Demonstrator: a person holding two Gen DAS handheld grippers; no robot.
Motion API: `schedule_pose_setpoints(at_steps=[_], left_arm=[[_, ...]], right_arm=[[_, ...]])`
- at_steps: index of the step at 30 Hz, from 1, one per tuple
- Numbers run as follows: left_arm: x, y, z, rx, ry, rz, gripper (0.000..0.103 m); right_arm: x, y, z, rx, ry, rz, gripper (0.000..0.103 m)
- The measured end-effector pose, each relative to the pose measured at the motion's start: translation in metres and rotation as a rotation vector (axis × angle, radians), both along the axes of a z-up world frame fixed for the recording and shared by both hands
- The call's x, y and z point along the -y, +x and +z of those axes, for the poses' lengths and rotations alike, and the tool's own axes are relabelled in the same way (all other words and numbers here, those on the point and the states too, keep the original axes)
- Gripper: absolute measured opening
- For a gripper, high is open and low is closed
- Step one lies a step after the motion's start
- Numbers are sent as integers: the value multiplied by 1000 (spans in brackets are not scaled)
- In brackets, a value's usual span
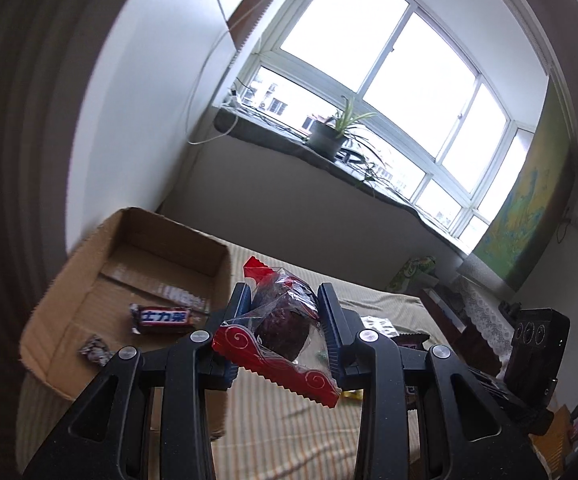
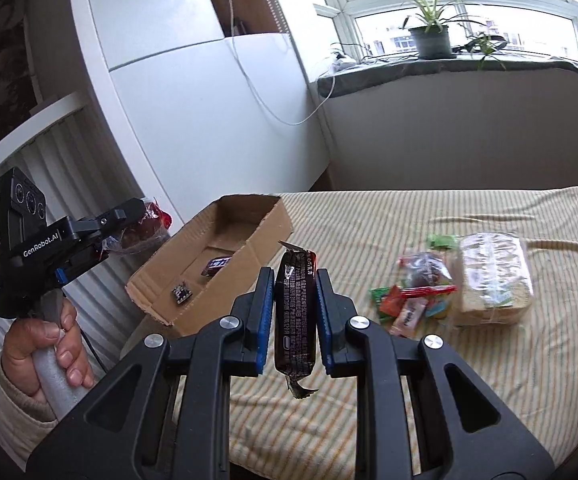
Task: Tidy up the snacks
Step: 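Carry the Snickers bar and red-trimmed bag in both tools to the box, then open both tools to release the Snickers bar and red bag into the box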
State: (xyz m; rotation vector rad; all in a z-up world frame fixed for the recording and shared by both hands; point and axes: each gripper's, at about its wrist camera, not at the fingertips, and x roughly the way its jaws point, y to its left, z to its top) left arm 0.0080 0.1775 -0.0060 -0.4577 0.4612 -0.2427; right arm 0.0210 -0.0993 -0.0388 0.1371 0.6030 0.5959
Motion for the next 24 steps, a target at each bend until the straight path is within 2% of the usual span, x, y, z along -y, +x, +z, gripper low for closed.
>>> schedule_pose_setpoints(at_steps=[6,12,24], left_arm=[[-56,-14,-20,-27,-10,101,33],[-81,-19,-33,-48,-26,153,33],[-89,-2,-55,-106,-35,120,33]], right_arm=[[-75,8,-5,-10,-37,126,21],[-138,11,-6,-6,-68,241,21],[-182,39,-7,2,-89,291,21]])
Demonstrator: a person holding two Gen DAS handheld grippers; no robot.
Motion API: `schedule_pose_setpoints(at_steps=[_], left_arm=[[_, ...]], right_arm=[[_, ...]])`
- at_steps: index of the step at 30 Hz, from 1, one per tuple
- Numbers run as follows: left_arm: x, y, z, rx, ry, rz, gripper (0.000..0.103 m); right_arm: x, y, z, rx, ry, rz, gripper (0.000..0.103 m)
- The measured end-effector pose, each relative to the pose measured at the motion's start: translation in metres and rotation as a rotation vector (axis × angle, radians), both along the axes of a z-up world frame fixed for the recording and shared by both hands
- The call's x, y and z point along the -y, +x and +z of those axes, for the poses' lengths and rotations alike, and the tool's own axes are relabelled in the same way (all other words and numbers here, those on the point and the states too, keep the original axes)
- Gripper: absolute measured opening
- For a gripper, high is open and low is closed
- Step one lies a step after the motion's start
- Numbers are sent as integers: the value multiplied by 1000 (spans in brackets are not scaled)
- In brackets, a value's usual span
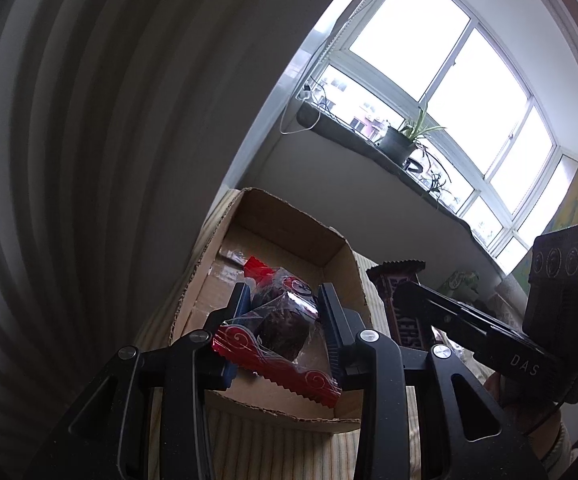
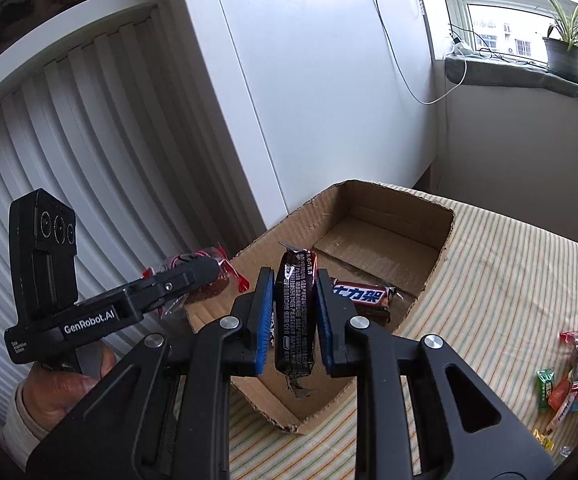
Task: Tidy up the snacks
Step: 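Open both tools to release the Snickers bar and red bag into the box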
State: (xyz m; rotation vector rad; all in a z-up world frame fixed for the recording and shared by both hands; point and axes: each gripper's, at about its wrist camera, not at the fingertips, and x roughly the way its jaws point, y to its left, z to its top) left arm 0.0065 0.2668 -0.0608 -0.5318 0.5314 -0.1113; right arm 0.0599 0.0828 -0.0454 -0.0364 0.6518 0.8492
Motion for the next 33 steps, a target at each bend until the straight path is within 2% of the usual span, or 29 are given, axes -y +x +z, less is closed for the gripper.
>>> schedule_pose_setpoints(at_steps=[1,2,3,4,5,14,15,17,18,26,30,33], left_arm=[[0,2,-1,-9,6,-3,34],[0,4,-2,-17,12,1,39],[-1,4,-3,-23,16,13,52],[-3,4,-3,-25,15,26,60],[-5,3,-3,-22,10,34,70],[-16,-7,1,-11,-30,56,71],[-18,-10,3,-6,-34,63,71],[-23,-17,8,8,-41,82,71],[-26,-21,11,14,-41,94,71],[-37,-50,31,48,-23,161,71],[-28,-55,40,56,-1,158,71],[-14,-55,47,56,26,143,71]], right_arm=[[-4,3,-2,-3,-6,4,21],[-8,6,-5,-9,-22,9,24],[-14,11,-9,-13,-42,11,28],[-16,12,-12,-8,-53,2,40],[-15,13,-14,-8,-51,-5,46],[-2,13,-28,-43,-50,-29,49],[-2,10,-27,-38,-48,-27,52],[-1,5,-24,-15,-47,-33,72],[0,1,-22,-2,-44,-37,74],[5,-18,-10,0,17,-26,75],[3,-35,-5,48,-5,-19,76],[9,-43,-5,61,-17,-35,87]])
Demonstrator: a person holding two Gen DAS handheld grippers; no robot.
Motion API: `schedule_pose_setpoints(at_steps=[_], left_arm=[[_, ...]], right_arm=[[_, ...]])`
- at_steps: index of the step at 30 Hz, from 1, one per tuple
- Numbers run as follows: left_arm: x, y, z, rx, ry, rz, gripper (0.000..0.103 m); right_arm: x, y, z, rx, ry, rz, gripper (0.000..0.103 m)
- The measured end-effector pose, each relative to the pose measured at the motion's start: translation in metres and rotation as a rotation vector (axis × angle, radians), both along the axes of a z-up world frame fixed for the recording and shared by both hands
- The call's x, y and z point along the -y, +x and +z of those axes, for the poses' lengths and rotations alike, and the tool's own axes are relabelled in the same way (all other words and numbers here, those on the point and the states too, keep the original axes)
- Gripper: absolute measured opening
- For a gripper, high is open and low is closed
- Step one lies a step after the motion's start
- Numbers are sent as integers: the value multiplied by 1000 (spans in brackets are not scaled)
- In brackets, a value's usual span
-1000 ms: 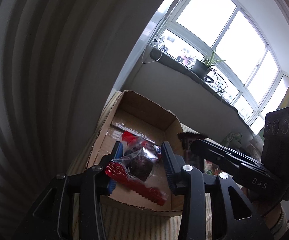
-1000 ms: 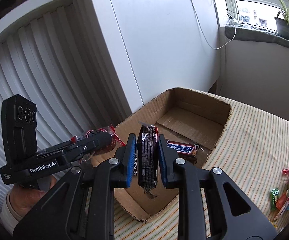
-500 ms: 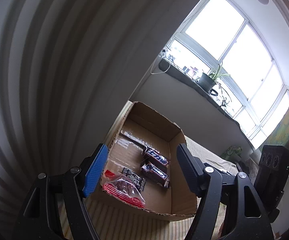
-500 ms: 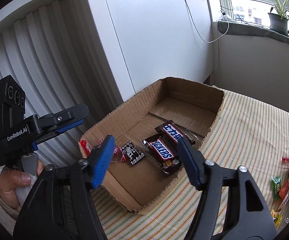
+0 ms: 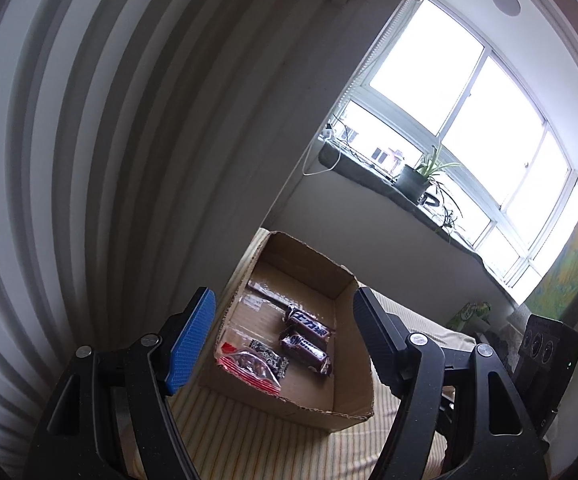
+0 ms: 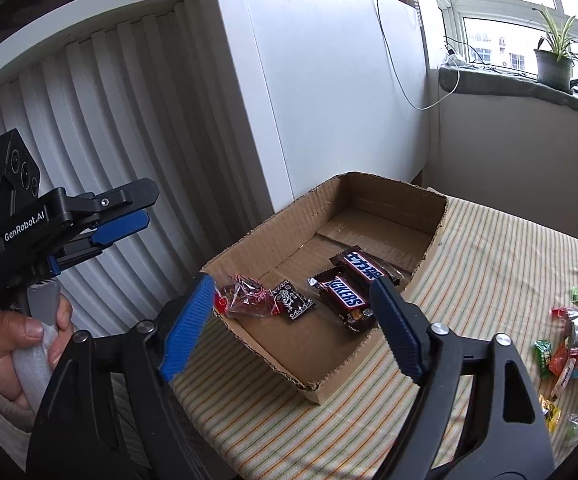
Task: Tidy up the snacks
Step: 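Open both tools to release the Snickers bar and red bag into the box, then move both tools back to the remaining snacks on the bed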
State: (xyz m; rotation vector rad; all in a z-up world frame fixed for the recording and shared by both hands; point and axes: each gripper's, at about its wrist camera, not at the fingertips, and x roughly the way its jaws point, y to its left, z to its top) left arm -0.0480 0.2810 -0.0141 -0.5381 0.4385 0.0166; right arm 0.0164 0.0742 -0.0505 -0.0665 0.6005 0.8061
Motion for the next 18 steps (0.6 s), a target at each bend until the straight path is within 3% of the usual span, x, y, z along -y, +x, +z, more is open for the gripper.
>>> schedule_pose_setpoints(at_steps=[9,18], left_arm=[[69,16,17,-6,87,-108,72],[180,46,8,-54,170,-329,74]], right_arm=[[59,-14,-7,25,9,-74,88],[167,-17,-27,50,-35,-271,88]])
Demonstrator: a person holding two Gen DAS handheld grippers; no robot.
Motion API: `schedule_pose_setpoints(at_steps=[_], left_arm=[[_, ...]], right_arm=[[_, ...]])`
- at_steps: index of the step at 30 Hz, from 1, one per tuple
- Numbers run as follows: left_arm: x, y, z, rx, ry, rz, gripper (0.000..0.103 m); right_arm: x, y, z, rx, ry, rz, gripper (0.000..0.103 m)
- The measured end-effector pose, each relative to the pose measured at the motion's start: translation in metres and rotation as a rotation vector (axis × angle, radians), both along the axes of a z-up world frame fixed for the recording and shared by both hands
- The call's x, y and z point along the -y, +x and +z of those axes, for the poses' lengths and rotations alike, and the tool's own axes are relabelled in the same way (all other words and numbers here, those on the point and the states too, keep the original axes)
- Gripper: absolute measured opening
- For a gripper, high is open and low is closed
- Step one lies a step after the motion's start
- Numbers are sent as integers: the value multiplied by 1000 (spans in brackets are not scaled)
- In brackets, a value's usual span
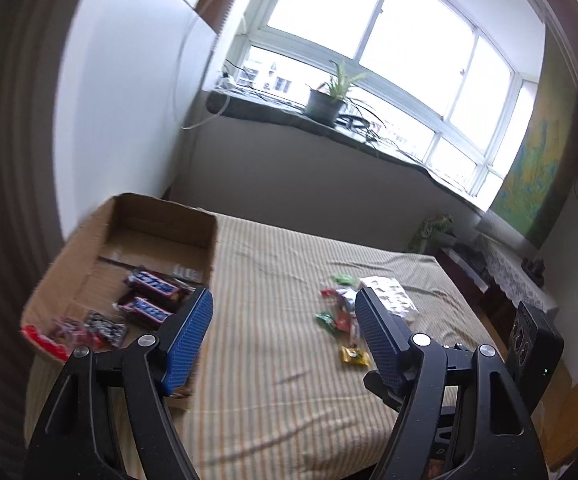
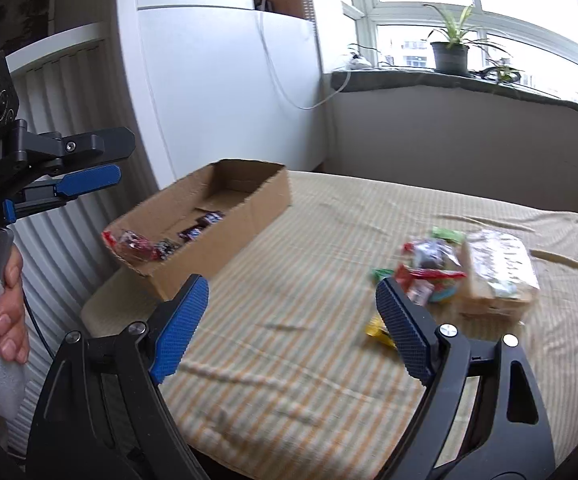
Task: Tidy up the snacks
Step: 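Move both tools back to the remaining snacks on the bed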
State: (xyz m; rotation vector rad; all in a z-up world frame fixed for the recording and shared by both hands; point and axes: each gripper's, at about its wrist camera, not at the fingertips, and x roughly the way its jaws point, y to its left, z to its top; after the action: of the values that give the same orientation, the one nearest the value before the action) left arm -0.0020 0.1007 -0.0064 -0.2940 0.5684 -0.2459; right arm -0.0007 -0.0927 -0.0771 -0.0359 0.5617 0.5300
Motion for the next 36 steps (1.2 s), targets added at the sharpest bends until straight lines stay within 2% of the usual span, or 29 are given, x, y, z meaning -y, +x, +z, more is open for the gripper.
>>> schedule_pose_setpoints(at_steps=[7,12,18,25,31,34,36], left_arm=[[81,14,-26,-65,88,-151,75],[103,12,-34,-87,168,-181,75],[110,18,-49,-126,208,-183,75],[122,34,-84,-199,231,-210,75],[134,54,-104,-247,227,-252,75],[140,63,-109,-262,234,-262,75],[143,67,-110,-260,252,-263,75]], right_arm=[[84,-6,-17,15,-113,-203,88],[114,-7,-21,3,-129,-259,88],[108,-6,-25,3,-159,-237,88],[103,8,-49,-77,-209,-248,88],[103,26,-64,-139,-181,-218,88],[99,37,-69,-160,-200,-196,74],[94,45,-72,-170,-219,-179,71]])
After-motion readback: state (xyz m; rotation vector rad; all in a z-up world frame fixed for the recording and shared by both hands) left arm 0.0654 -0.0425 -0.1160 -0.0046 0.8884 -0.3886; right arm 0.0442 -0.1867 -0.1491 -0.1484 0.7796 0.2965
